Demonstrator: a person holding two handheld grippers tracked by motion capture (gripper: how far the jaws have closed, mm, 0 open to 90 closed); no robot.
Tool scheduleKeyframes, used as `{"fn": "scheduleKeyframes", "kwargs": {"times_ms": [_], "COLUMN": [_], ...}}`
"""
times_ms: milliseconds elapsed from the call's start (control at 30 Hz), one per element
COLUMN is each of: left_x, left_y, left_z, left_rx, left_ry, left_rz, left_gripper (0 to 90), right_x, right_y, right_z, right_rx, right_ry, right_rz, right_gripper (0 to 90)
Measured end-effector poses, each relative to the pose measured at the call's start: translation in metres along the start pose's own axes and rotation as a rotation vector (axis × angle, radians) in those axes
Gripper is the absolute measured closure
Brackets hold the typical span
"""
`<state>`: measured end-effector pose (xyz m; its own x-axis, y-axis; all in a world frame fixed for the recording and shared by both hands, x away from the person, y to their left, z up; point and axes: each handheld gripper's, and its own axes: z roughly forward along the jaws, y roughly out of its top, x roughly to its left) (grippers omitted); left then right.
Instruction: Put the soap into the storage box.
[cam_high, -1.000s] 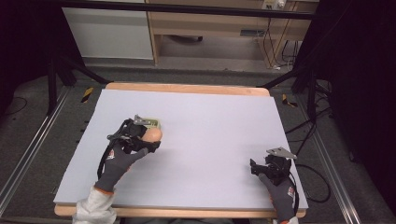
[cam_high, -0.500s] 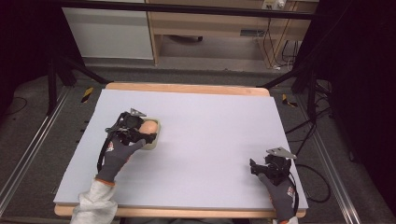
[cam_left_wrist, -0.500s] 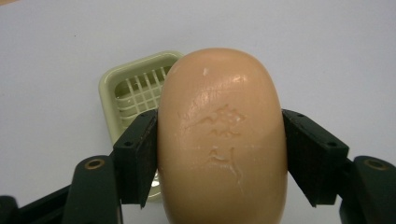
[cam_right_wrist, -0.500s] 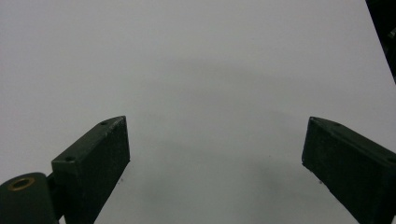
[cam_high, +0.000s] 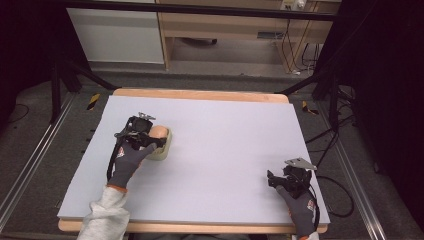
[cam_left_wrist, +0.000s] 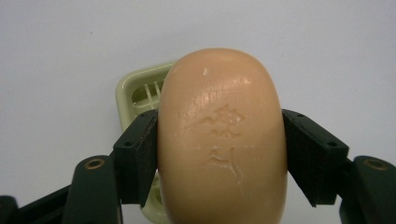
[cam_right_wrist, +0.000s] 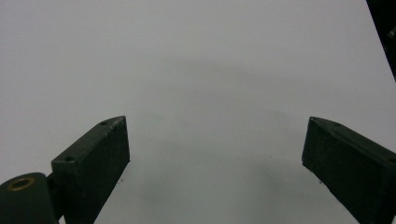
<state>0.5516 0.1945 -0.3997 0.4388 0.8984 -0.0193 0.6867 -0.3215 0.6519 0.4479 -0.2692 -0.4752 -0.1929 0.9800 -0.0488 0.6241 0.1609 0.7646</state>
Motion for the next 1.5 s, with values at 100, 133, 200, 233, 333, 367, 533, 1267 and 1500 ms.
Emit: {"fn": "scheduleKeyframes", "kwargs": {"times_ms": [100, 133, 200, 233, 333, 367, 533, 1267, 1500], "left_x": [0.004, 0.005, 0.006, 0.007, 0.008, 0.009, 0.011, 0.012, 0.012], "left_y": [0.001, 0.001, 0.001, 0.001, 0.001, 0.000, -0.001, -0.008, -0.010], "left_z": [0.004, 0.007, 0.008, 0.010, 0.012, 0.013, 0.020, 0.038, 0.043], "left_rx": [0.005, 0.004, 0.004, 0.005, 0.005, 0.006, 0.022, 0.040, 0.044], "left_ry": [0.005, 0.009, 0.011, 0.013, 0.014, 0.015, 0.028, 0.035, 0.040], "left_rz": [-0.010, -0.013, -0.018, -0.022, -0.025, -0.028, -0.033, -0.043, -0.050], "left_gripper": [31.8, 31.9, 31.9, 31.9, 31.9, 31.9, 31.8, 31.9, 31.9], "right_x": [0.000, 0.000, 0.000, 0.000, 0.000, 0.000, 0.000, -0.001, 0.000], "right_y": [0.000, 0.000, 0.000, 0.000, 0.000, 0.000, 0.000, 0.000, 0.000], "right_z": [0.000, 0.000, 0.000, 0.000, 0.000, 0.000, 0.000, 0.000, 0.000], "right_rx": [0.000, 0.000, -0.001, 0.001, 0.001, 0.000, 0.001, 0.001, 0.001], "right_ry": [0.001, 0.002, 0.001, 0.003, 0.003, 0.002, 0.003, 0.002, 0.001], "right_rz": [0.003, 0.004, 0.003, 0.003, 0.002, 0.002, 0.003, -0.001, -0.001], "right_gripper": [7.8, 7.8, 7.8, 7.8, 7.8, 7.8, 7.8, 7.8, 7.8]}}
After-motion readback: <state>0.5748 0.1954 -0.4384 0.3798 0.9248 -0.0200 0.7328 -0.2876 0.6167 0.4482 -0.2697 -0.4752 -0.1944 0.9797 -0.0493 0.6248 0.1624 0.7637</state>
